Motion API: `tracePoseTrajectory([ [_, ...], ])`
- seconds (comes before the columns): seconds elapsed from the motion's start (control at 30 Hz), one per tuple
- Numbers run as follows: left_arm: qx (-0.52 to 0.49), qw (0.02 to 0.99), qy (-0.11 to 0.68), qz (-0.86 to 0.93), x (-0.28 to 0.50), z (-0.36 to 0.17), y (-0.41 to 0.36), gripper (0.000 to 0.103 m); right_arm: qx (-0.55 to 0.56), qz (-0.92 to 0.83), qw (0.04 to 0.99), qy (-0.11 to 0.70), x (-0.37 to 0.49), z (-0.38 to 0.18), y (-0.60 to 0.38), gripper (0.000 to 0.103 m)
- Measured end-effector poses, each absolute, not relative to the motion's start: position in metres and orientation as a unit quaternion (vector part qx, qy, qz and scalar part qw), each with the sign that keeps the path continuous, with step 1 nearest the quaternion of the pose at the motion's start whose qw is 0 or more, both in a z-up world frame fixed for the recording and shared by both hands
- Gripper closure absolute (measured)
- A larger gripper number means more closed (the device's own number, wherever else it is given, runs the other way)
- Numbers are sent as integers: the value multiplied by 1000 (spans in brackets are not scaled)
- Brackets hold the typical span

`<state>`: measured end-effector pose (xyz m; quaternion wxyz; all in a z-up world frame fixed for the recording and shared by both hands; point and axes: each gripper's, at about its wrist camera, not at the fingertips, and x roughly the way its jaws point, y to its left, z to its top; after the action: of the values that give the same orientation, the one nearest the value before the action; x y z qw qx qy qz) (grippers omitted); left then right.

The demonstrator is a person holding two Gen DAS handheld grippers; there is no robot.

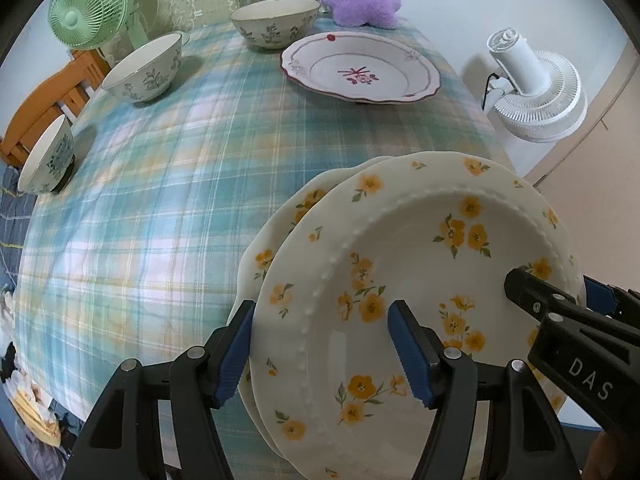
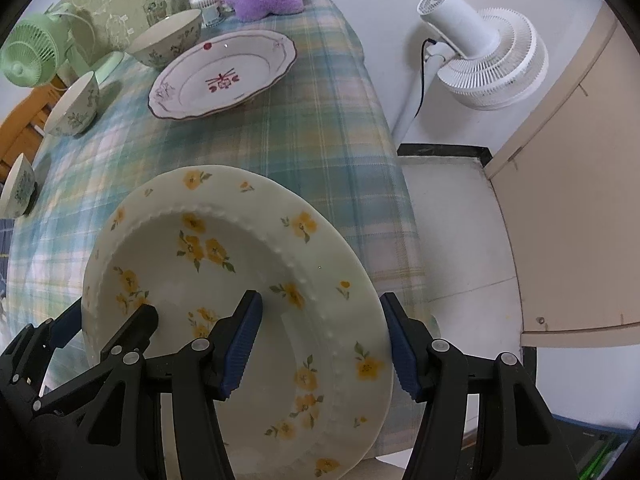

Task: Organize plates and bowls
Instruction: 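Lower the deep plate onto the scalloped plate with the left gripper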

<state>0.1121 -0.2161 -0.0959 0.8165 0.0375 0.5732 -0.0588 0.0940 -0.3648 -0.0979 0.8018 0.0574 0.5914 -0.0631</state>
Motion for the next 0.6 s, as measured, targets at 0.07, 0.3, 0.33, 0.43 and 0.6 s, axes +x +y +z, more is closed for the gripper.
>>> tracePoseTrajectory([
  [0.07, 43, 818, 571, -57, 113, -96, -218, 35, 58, -61, 801, 592, 95, -100, -365, 39],
  [0.3, 59, 816, 572, -55, 120, -102, -228, 35, 63, -65, 798, 596, 102, -107, -371, 39],
  [0.33, 61, 816, 572, -54, 121, -102, -229, 35, 64, -66, 797, 597, 102, -108, -372, 39],
  [0.43, 68, 817, 570, -51, 122, -104, -232, 35, 63, -67, 795, 599, 104, -111, -373, 39],
  [0.6, 80, 819, 566, -44, 123, -106, -236, 35, 62, -69, 792, 603, 108, -117, -374, 39],
])
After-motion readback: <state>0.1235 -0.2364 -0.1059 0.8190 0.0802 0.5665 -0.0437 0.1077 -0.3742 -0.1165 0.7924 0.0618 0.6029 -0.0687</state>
